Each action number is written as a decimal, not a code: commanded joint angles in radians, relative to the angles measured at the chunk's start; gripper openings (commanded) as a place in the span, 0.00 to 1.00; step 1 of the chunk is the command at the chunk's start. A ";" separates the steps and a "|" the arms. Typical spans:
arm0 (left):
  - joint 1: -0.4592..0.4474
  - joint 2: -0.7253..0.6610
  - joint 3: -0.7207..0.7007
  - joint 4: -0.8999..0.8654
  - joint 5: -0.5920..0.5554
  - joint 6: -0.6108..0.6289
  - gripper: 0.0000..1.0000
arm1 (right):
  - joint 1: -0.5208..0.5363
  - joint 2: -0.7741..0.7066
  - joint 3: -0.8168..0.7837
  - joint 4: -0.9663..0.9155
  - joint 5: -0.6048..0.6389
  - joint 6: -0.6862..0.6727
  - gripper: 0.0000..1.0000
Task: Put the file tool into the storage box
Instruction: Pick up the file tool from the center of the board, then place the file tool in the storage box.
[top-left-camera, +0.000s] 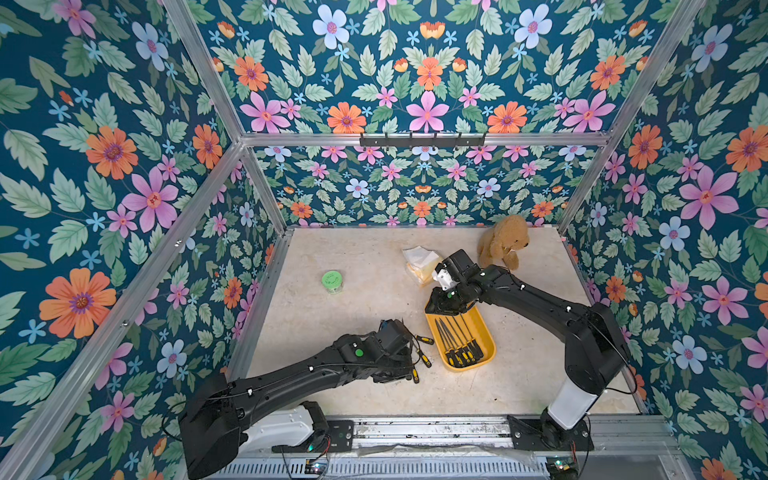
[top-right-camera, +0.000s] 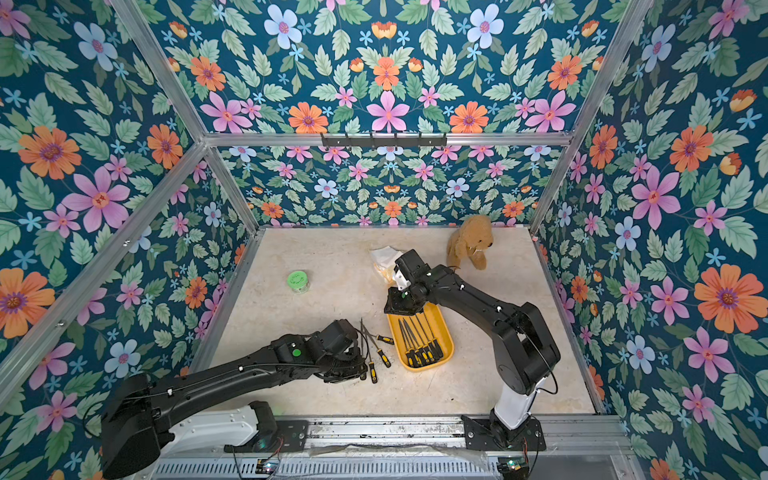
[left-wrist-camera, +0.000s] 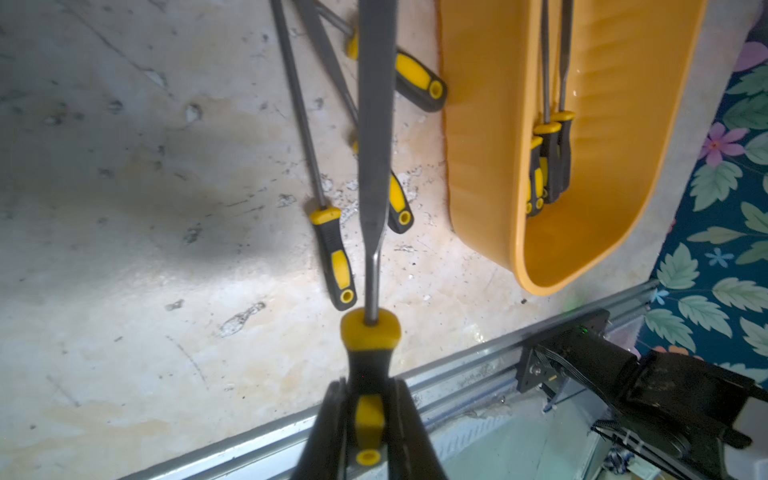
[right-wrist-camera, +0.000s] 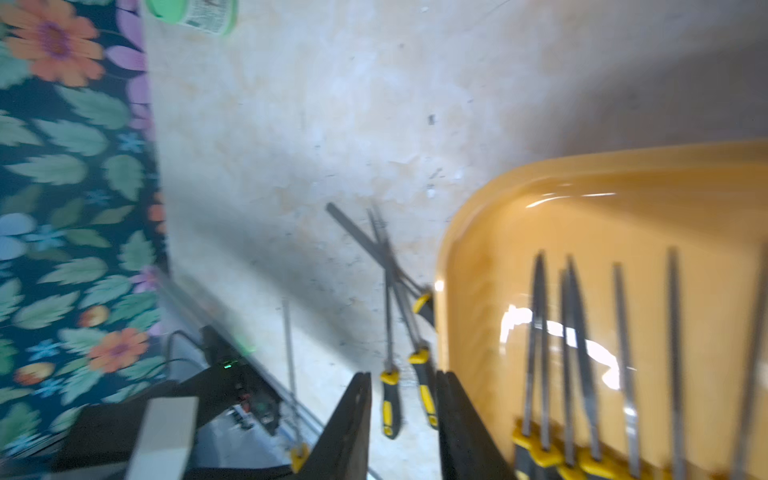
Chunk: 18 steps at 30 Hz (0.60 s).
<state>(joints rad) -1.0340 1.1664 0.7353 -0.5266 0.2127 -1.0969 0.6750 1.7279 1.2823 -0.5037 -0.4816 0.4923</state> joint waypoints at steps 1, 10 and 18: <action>0.002 0.014 0.013 0.025 0.032 0.048 0.00 | 0.013 -0.013 -0.047 0.224 -0.177 0.139 0.33; 0.001 0.032 0.014 0.064 0.038 0.050 0.00 | 0.048 -0.027 -0.123 0.285 -0.218 0.172 0.33; 0.002 0.024 0.013 0.077 0.042 0.051 0.00 | 0.066 0.013 -0.129 0.248 -0.191 0.160 0.31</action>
<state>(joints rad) -1.0340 1.1969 0.7467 -0.4736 0.2516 -1.0649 0.7376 1.7306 1.1500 -0.2546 -0.6796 0.6567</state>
